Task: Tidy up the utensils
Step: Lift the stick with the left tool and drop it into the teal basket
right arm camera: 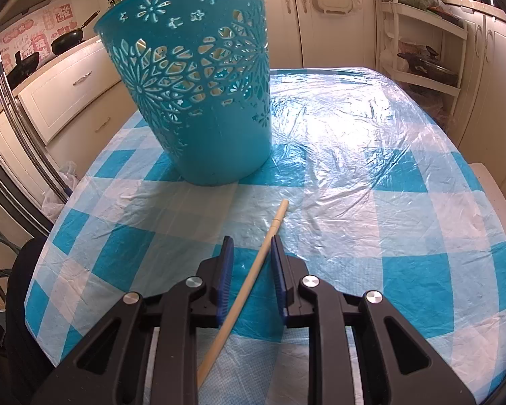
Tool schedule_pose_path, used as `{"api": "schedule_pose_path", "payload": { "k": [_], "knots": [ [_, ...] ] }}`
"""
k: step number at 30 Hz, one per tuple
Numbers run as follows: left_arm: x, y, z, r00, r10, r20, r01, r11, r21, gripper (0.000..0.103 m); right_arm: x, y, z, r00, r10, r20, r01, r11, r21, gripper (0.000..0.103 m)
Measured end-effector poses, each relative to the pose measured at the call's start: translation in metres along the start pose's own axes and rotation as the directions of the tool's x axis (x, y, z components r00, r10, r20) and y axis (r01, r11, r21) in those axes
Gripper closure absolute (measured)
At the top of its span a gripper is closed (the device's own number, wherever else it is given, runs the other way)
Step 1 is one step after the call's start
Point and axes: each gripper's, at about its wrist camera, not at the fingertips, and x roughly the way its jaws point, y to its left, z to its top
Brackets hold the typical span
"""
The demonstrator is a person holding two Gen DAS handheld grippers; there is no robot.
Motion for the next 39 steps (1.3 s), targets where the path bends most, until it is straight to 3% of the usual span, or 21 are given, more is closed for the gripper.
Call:
{"api": "schedule_pose_path", "payload": {
  "k": [5,10,14,25,32,39],
  "knots": [
    [0.038,0.009,0.004,0.989,0.127,0.08,-0.123,0.991,-0.055,0.099,0.0,-0.003,0.0,1.0,0.012,-0.001,-0.012,1.0,0.012,0.08],
    [0.052,0.017,-0.006,0.973,0.199,0.113,-0.193,0.979,-0.064,0.099,0.0,-0.006,0.003,1.0,0.027,-0.002,-0.027,0.999,0.02,0.076],
    [0.051,0.019,-0.013,0.965,0.222,0.137,-0.215,0.975,-0.063,0.098,0.001,-0.006,0.003,1.0,0.031,-0.003,-0.031,0.999,0.026,0.074],
    [0.038,0.021,0.003,0.967,0.185,0.176,-0.171,0.981,-0.091,0.098,0.001,-0.005,0.003,1.0,0.031,-0.002,-0.031,0.999,0.024,0.073],
    [0.049,0.019,-0.012,0.976,0.183,0.119,-0.177,0.982,-0.059,0.098,0.001,-0.006,0.003,0.999,0.032,-0.003,-0.032,0.999,0.025,0.073],
    [0.061,0.017,-0.044,0.982,0.187,-0.021,-0.186,0.981,0.055,0.095,0.001,-0.009,0.005,0.999,0.047,-0.018,-0.047,0.998,0.044,0.073]
  ]
}}
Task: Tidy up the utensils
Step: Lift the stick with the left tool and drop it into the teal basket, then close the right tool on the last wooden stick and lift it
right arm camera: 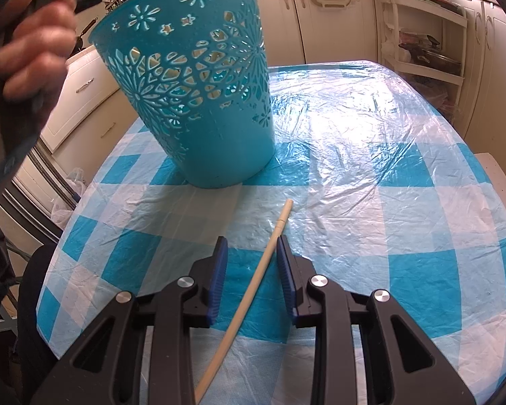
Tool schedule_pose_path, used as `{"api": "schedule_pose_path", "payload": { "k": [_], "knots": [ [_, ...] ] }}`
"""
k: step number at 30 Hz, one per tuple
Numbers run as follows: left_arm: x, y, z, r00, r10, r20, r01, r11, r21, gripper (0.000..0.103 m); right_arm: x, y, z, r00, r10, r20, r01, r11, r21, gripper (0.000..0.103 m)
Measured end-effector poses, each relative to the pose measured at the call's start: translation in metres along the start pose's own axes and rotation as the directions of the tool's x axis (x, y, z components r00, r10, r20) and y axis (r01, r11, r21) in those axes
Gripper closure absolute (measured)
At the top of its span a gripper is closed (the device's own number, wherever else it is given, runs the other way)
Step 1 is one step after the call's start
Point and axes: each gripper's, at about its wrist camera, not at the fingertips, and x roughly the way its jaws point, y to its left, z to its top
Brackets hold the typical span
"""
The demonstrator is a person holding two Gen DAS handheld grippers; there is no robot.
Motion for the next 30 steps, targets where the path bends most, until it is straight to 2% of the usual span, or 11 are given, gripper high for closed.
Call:
{"api": "schedule_pose_path", "payload": {
  "k": [3,5,8,11,13,18,23,25,27,28,30],
  "knots": [
    [-0.011,0.009,-0.012,1.0,0.011,-0.019,-0.01,1.0,0.021,0.076,-0.001,0.0,0.0,1.0,-0.007,-0.004,0.007,1.0,-0.01,0.073],
    [-0.029,0.021,-0.017,0.999,0.042,0.011,-0.042,0.999,0.004,0.053,-0.001,0.002,-0.001,1.0,-0.03,-0.004,0.03,0.999,-0.029,0.076],
    [-0.059,0.045,-0.024,0.993,0.098,0.066,-0.095,0.994,-0.046,0.041,-0.001,0.003,-0.001,0.998,-0.059,-0.004,0.059,0.997,-0.055,0.085],
    [-0.082,0.072,-0.036,0.98,0.176,0.088,-0.167,0.98,-0.105,0.03,-0.001,0.002,-0.001,0.998,-0.068,-0.016,0.066,0.995,-0.077,0.093],
    [-0.092,0.095,-0.053,0.969,0.237,0.072,-0.223,0.961,-0.161,0.026,-0.005,0.002,0.0,0.999,-0.031,-0.017,0.03,0.997,-0.076,0.097],
    [-0.066,0.126,-0.102,0.962,0.255,-0.101,-0.27,0.945,-0.183,0.025,-0.001,0.003,0.002,0.996,-0.053,-0.07,0.046,0.993,-0.108,0.095],
    [-0.028,0.116,-0.134,0.947,0.232,-0.224,-0.261,0.959,-0.108,0.025,0.0,0.018,-0.003,0.99,-0.133,-0.042,0.121,0.968,-0.22,0.095],
    [-0.017,0.108,-0.142,0.935,0.238,-0.264,-0.263,0.963,-0.061,0.025,-0.002,0.016,-0.004,0.99,-0.13,-0.048,0.117,0.971,-0.208,0.096],
    [-0.018,0.101,-0.143,0.936,0.252,-0.246,-0.263,0.965,-0.014,0.021,-0.007,0.007,-0.003,0.994,-0.105,-0.044,0.096,0.982,-0.164,0.097],
    [-0.019,0.098,-0.143,0.937,0.258,-0.234,-0.265,0.964,-0.002,0.015,-0.013,0.002,-0.001,0.996,-0.076,-0.039,0.071,0.989,-0.13,0.097],
    [-0.018,0.098,-0.143,0.936,0.256,-0.242,-0.262,0.965,0.009,0.014,-0.028,-0.008,0.004,1.0,-0.015,-0.009,0.015,0.997,-0.069,0.097]
  ]
}}
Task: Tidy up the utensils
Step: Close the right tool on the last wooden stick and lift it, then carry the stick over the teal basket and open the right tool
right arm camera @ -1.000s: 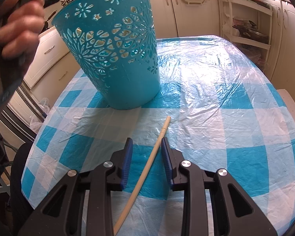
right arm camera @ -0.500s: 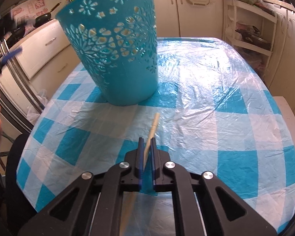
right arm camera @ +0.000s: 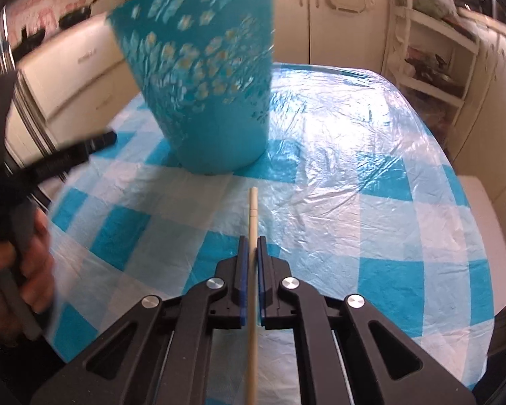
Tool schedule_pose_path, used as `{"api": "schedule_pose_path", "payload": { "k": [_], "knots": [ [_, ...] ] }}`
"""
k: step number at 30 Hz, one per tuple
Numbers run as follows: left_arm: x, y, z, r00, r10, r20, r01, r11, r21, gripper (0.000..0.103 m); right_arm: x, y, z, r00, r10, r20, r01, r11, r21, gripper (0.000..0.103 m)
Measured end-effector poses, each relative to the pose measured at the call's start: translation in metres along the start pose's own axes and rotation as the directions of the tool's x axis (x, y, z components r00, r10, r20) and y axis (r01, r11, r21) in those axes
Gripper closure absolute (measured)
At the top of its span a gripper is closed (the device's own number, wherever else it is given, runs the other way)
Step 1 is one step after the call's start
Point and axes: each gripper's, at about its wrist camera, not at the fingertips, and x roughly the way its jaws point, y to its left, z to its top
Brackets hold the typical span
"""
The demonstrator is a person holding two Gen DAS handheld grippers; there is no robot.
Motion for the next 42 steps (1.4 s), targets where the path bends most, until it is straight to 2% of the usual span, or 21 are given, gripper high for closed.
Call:
{"api": "schedule_pose_path", "payload": {
  "k": [4,6,9,13,15,17,18,19,21,23,24,25,27,28,30,32,34,38,39,40,42],
  "knots": [
    [0.005,0.001,-0.001,1.0,0.011,-0.028,-0.011,1.0,-0.005,0.013,-0.041,-0.013,0.013,0.983,0.132,0.129,-0.142,0.987,0.077,0.097],
    [0.004,0.002,-0.001,1.0,0.013,-0.029,-0.013,1.0,-0.005,0.013,-0.065,-0.016,0.026,0.959,0.185,0.216,-0.209,0.973,0.093,0.097],
    [0.004,0.001,-0.001,0.999,0.021,-0.034,-0.021,1.0,0.0,0.013,-0.097,-0.011,0.055,0.907,0.239,0.348,-0.281,0.957,0.076,0.097],
    [0.005,0.0,-0.001,0.999,0.029,-0.041,-0.029,1.0,0.003,0.012,-0.122,0.009,0.101,0.841,0.274,0.466,-0.309,0.951,-0.001,0.099],
    [0.006,0.001,-0.001,0.999,0.028,-0.043,-0.029,1.0,0.0,0.012,-0.127,0.016,0.12,0.819,0.287,0.497,-0.315,0.949,-0.028,0.099],
    [0.006,0.001,-0.001,0.999,0.026,-0.045,-0.026,1.0,-0.005,0.012,-0.128,0.021,0.136,0.812,0.287,0.509,-0.305,0.951,-0.05,0.099],
    [0.006,0.002,-0.001,0.999,0.024,-0.047,-0.024,1.0,-0.007,0.012,-0.129,0.023,0.14,0.815,0.274,0.51,-0.285,0.957,-0.058,0.099],
    [0.006,0.002,-0.001,0.999,0.023,-0.047,-0.023,1.0,-0.009,0.012,-0.127,0.026,0.144,0.829,0.258,0.496,-0.261,0.963,-0.065,0.099],
    [0.005,0.003,-0.001,0.999,0.019,-0.046,-0.02,1.0,-0.012,0.012,-0.118,0.026,0.141,0.867,0.228,0.444,-0.23,0.972,-0.051,0.099],
    [0.006,0.004,-0.001,0.999,0.016,-0.048,-0.017,1.0,-0.016,0.012,-0.104,0.018,0.129,0.907,0.185,0.379,-0.199,0.98,-0.003,0.086],
    [0.007,0.004,-0.001,0.999,0.016,-0.05,-0.017,1.0,-0.016,0.012,-0.095,0.011,0.116,0.928,0.162,0.335,-0.184,0.982,0.034,0.059],
    [0.007,0.004,-0.001,0.999,0.017,-0.051,-0.018,1.0,-0.016,0.012,-0.086,0.003,0.101,0.945,0.131,0.298,-0.16,0.984,0.076,0.05],
    [0.007,0.004,-0.001,0.999,0.016,-0.052,-0.017,1.0,-0.015,0.012,-0.063,-0.009,0.074,0.979,0.092,0.18,-0.118,0.983,0.138,0.05],
    [0.007,0.004,-0.001,0.998,0.016,-0.053,-0.017,1.0,-0.015,0.012,-0.051,-0.014,0.058,0.989,0.081,0.12,-0.101,0.98,0.171,0.052],
    [0.008,0.004,0.0,0.998,0.018,-0.056,-0.019,1.0,-0.013,0.012,-0.031,-0.02,0.033,0.998,0.059,0.023,-0.063,0.974,0.216,0.06],
    [0.01,0.003,-0.001,0.998,0.02,-0.062,-0.021,1.0,-0.01,0.011,-0.016,-0.016,0.021,0.999,0.047,-0.022,-0.041,0.976,0.216,0.063],
    [0.011,0.002,0.0,0.997,0.025,-0.068,-0.025,1.0,-0.004,0.011,-0.003,-0.006,0.022,1.0,-0.015,-0.027,0.02,0.984,0.178,0.063],
    [0.013,0.002,-0.001,0.997,0.024,-0.072,-0.025,1.0,-0.008,0.011,0.03,0.005,0.031,0.996,-0.084,-0.039,0.089,0.987,0.137,0.063],
    [0.013,0.003,-0.001,0.997,0.023,-0.074,-0.024,1.0,-0.012,0.011,0.038,0.009,0.032,0.991,-0.123,-0.047,0.127,0.987,0.096,0.066],
    [0.014,0.003,-0.001,0.997,0.021,-0.075,-0.022,1.0,-0.015,0.011,0.046,0.012,0.03,0.987,-0.151,-0.063,0.155,0.986,0.059,0.079],
    [0.014,0.004,-0.001,0.997,0.018,-0.075,-0.019,1.0,-0.018,0.011,0.043,0.017,0.022,0.981,-0.193,-0.027,0.193,0.981,-0.002,0.091]
  ]
}}
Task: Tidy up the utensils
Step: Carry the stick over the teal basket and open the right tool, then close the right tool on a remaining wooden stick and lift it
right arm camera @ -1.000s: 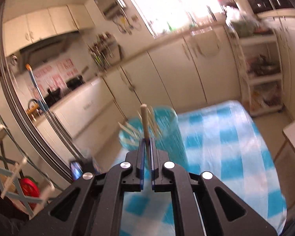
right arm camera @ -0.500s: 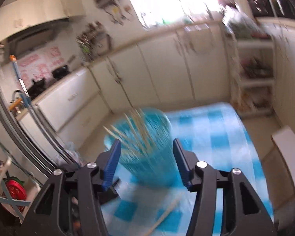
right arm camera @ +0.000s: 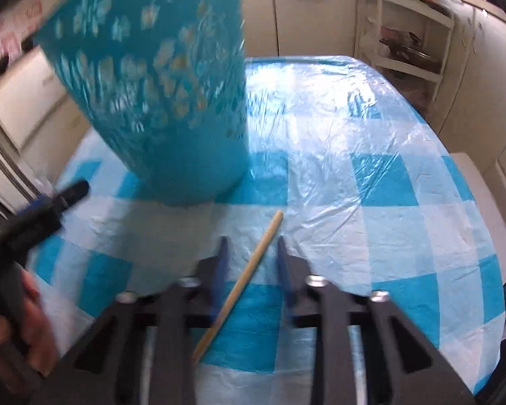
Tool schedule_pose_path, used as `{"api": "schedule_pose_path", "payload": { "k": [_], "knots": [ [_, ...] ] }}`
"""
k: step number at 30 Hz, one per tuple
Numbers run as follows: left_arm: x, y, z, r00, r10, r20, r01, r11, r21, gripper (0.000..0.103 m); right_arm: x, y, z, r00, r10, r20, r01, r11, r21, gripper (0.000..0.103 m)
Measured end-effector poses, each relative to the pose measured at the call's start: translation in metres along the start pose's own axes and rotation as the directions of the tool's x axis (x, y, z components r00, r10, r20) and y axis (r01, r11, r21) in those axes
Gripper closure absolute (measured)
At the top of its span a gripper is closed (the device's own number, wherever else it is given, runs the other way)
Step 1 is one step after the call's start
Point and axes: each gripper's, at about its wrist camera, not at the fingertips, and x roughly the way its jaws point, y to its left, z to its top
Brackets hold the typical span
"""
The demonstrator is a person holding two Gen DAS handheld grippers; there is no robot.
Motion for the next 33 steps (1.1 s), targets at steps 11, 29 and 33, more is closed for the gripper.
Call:
{"api": "schedule_pose_path", "payload": {
  "k": [11,29,33],
  "knots": [
    [0.001,-0.002,0.0,1.0,0.001,-0.007,-0.001,1.0,0.007,0.01,-0.116,-0.064,0.037,0.902,0.291,0.321,-0.365,0.909,0.203,0.097],
    [0.001,0.006,0.0,1.0,-0.027,-0.005,0.027,0.999,-0.024,0.01,-0.095,-0.07,0.096,0.947,0.184,0.262,-0.202,0.978,0.043,0.039],
    [0.002,0.004,0.001,1.0,-0.019,-0.009,0.019,1.0,-0.014,0.01,-0.065,-0.099,0.087,0.963,0.21,0.171,-0.223,0.973,0.059,0.043]
  ]
}}
